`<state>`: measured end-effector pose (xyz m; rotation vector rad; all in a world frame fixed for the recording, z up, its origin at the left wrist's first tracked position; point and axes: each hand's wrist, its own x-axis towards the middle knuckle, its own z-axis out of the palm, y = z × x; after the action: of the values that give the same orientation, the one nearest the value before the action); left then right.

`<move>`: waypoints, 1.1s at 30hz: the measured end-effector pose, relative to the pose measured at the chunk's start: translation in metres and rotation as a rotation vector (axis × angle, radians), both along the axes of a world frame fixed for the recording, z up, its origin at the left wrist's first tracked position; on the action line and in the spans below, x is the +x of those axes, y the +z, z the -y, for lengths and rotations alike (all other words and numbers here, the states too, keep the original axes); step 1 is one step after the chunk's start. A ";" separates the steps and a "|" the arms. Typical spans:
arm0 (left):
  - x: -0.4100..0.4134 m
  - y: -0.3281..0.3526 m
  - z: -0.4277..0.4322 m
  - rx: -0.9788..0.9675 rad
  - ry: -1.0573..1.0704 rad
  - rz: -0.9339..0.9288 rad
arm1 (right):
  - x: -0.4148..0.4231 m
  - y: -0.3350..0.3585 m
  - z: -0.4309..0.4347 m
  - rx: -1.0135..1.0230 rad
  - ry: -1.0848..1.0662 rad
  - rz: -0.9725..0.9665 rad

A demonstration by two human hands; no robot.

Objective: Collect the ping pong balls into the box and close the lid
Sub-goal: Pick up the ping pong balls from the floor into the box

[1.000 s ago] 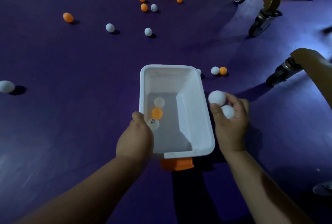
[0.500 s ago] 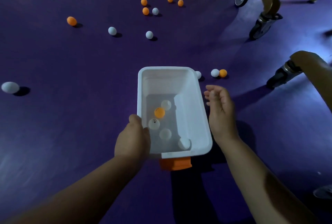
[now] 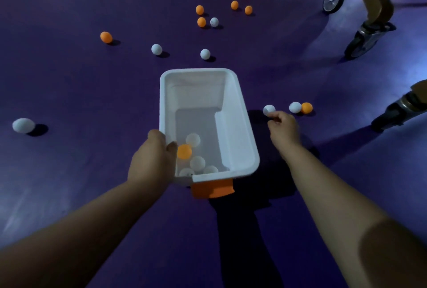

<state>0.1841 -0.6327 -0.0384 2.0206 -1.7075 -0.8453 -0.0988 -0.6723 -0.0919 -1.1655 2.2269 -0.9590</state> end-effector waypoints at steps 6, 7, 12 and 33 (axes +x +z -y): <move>-0.004 -0.008 0.030 0.049 -0.031 0.170 | -0.008 -0.020 0.050 -0.004 0.086 -0.317; -0.005 -0.011 0.030 0.044 -0.030 0.231 | -0.008 -0.023 0.055 0.003 0.093 -0.366; -0.013 -0.008 0.029 0.070 0.024 0.273 | -0.010 -0.034 0.056 0.173 0.153 -0.515; -0.013 -0.005 0.026 0.015 0.052 0.133 | 0.048 0.049 -0.001 -0.338 0.277 -0.122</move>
<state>0.1714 -0.6584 -0.0437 2.1650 -1.7145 -0.7242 -0.0511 -0.6715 -0.0425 -1.6718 1.9677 -1.2014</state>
